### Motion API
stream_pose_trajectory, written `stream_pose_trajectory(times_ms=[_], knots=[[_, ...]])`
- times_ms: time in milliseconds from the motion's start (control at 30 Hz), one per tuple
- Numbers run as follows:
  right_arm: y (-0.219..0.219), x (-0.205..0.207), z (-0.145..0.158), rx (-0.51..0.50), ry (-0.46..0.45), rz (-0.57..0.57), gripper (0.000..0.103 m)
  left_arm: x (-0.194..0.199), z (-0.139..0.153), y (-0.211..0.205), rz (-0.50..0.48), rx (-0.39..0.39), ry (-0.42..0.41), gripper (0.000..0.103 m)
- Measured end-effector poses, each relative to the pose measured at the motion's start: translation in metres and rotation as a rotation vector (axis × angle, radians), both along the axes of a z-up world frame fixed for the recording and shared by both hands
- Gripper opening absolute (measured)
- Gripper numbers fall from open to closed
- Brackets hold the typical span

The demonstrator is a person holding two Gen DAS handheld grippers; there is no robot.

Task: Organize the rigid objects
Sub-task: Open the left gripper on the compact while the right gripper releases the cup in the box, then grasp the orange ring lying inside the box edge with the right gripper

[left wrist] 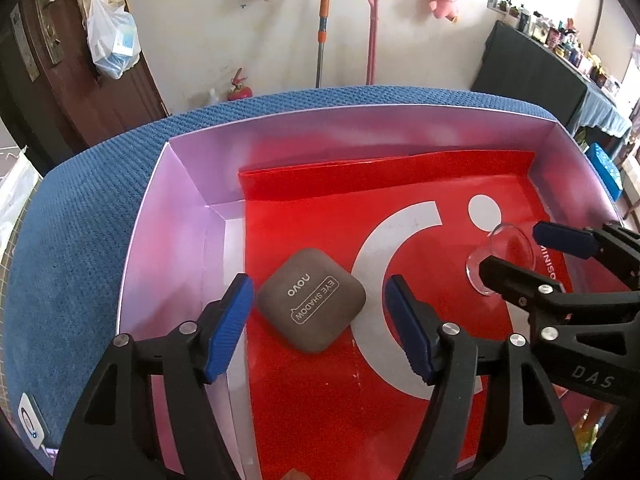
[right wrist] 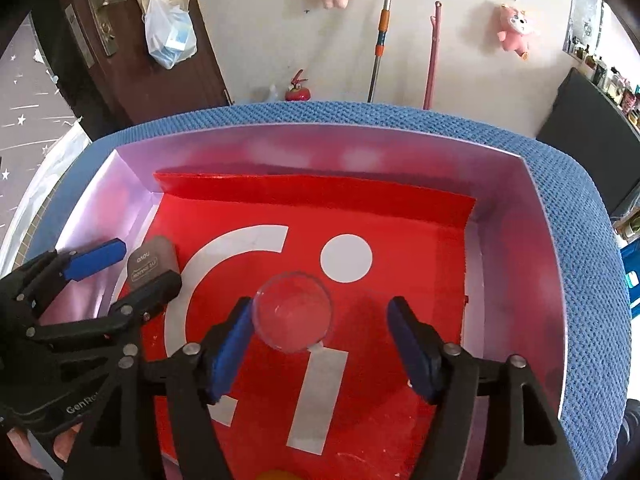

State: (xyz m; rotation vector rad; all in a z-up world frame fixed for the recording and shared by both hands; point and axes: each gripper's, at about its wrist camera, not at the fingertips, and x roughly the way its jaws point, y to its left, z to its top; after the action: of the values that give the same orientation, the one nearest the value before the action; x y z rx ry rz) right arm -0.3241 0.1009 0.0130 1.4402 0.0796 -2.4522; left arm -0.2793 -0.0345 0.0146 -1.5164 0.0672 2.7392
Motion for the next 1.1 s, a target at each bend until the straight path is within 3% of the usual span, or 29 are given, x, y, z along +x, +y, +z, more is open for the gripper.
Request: stream_pose_trajectory(times_ms=[200,267,900,1100], knots=[[0.003,0.008,0.009,-0.011,0.031,0.001,0.076,0.006,0.008,0.003,0.000,-0.011,0.032,0.073],[0.004,0.011,0.014,-0.023,0.042,0.001,0.076,0.008,0.011,0.004,0.006,-0.021,0.043,0.080],[0.020,0.046,0.027,-0.061,0.028,0.012,0.080,0.032,0.018,0.001,0.013,-0.030,0.049,0.080],[0.024,0.054,0.026,-0.072,0.022,0.011,0.088,0.045,0.017,0.008,0.002,-0.071,0.059,0.081]])
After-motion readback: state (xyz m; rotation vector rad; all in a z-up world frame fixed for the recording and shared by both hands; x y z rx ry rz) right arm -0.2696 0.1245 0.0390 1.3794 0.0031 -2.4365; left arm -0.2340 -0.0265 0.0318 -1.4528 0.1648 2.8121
